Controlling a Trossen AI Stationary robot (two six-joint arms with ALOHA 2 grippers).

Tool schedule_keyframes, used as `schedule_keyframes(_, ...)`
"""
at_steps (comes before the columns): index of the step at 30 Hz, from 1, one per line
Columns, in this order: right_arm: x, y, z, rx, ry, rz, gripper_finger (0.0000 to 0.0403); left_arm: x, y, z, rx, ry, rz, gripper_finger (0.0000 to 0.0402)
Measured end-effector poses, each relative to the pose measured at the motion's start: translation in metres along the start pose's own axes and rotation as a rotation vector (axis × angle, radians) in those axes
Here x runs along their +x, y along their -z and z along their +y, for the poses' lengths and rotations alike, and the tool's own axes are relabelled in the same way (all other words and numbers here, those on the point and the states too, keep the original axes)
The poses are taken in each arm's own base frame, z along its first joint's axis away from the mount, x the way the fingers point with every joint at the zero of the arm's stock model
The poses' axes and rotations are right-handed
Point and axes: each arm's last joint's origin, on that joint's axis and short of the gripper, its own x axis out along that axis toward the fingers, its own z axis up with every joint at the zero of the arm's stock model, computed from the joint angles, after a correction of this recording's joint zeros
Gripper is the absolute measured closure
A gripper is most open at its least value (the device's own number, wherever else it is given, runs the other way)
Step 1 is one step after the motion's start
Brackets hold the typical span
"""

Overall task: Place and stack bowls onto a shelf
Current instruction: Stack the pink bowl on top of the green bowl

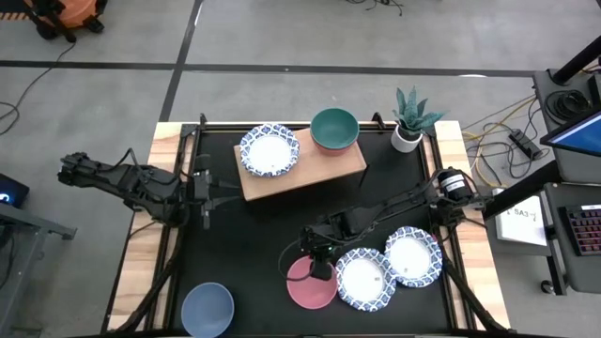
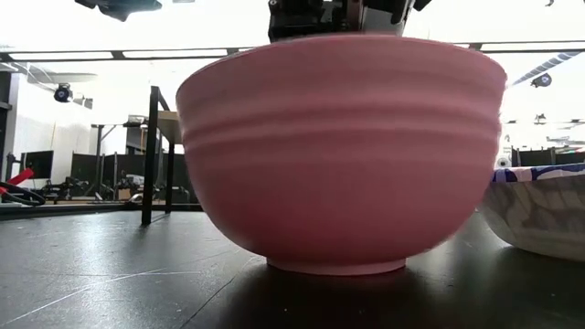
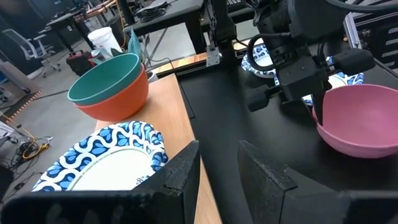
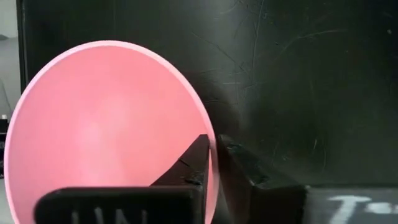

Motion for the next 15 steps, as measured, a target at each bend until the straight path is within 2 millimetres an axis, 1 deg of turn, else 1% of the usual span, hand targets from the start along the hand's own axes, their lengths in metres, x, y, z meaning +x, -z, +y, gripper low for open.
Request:
schedule_keyframes(2, 0.000, 0.000, 0.000, 0.001, 0.000, 0.001, 0.0391, 0.000, 0.000, 0.000, 0.000, 0.000, 0.000, 0.0311)
schedule_keyframes(7, 0.000, 0.000, 0.000, 0.001, -0.001, 0.002, 0.0393, 0.000, -0.001, 0.000, 0.000, -0.001, -0.007, 0.0311)
schedule_keyframes(9, -0.004, -0.001, -0.001, 0.005, -0.012, 0.004, 0.0393, 0.000, -0.001, 0.000, -0.001, -0.002, -0.010, 0.0311)
schedule_keyframes(12, -0.018, -0.008, -0.004, 0.017, -0.054, -0.027, 0.0394, 0.000, -0.001, 0.000, -0.001, -0.002, -0.010, 0.0311)
schedule_keyframes(15, -0.037, -0.017, -0.006, 0.044, -0.108, -0.060, 0.0394, 0.000, -0.001, 0.000, -0.001, -0.002, -0.011, 0.0311)
